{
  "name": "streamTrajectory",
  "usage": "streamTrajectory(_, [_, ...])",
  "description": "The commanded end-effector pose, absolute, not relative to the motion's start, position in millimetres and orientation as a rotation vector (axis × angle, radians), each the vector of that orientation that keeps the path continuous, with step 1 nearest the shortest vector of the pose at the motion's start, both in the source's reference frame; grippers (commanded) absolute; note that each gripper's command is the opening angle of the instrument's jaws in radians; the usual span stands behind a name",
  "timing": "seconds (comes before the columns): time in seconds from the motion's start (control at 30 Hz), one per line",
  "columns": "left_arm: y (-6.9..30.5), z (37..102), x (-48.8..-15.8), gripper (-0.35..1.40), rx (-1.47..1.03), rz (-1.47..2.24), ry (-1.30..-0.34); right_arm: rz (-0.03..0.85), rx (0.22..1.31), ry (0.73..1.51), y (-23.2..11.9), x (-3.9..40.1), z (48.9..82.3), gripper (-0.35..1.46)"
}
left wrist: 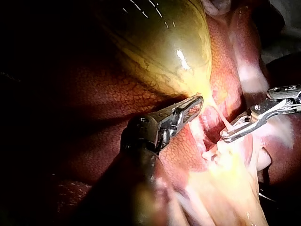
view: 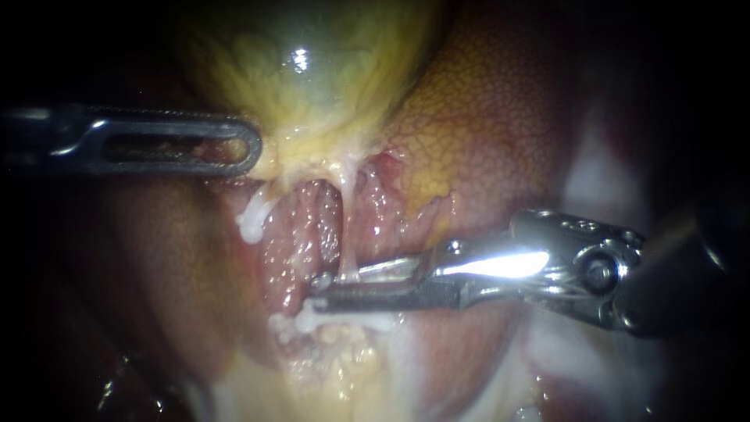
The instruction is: Going back second clip right tube
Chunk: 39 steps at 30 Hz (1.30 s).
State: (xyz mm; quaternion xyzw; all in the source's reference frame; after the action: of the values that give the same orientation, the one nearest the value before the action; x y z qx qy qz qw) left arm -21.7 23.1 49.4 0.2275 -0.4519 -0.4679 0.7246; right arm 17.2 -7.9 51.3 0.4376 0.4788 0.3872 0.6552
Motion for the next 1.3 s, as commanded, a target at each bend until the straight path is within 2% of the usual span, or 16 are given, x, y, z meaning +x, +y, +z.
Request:
streamTrajectory(0.03, [23.0,49.4,-21.7,-0.35,0.501,-1.032,-0.997,0.878,0.992,1.086,-7.9,17.2,51.3,-0.35])
streamTrajectory(0.2, [23.0,49.4,-21.7,-0.35,0.501,-1.032,-0.997,0.86,0.983,1.09,-7.9,17.3,51.4,-0.35])
streamTrajectory(0.33, [22.9,49.5,-21.8,-0.35,0.499,-1.032,-0.997,0.831,0.956,1.104,-8.2,17.4,52.0,0.16])
streamTrajectory(0.43, [22.6,49.7,-21.9,-0.35,0.497,-1.032,-0.998,0.765,0.877,1.139,-8.2,17.7,52.9,0.41])
streamTrajectory(0.6, [22.2,50.0,-21.9,-0.35,0.49,-1.033,-0.998,0.731,0.816,1.16,-8.3,17.6,54.7,0.45])
streamTrajectory(0.8, [22.0,50.1,-21.8,-0.35,0.492,-1.03,-0.999,0.672,0.68,1.188,-7.9,17.3,56.8,0.49])
streamTrajectory(1.13, [22.0,50.1,-21.8,-0.35,0.489,-1.025,-0.999,0.632,0.61,1.199,-7.4,16.3,57.4,0.5])
streamTrajectory(1.23, [22.0,50.1,-21.8,-0.35,0.489,-1.025,-0.999,0.592,0.579,1.209,-7.5,15.8,57.4,0.5])
streamTrajectory(1.3, [22.0,50.1,-21.8,-0.35,0.489,-1.025,-1.0,0.533,0.541,1.222,-7.6,15.3,57.1,0.5])
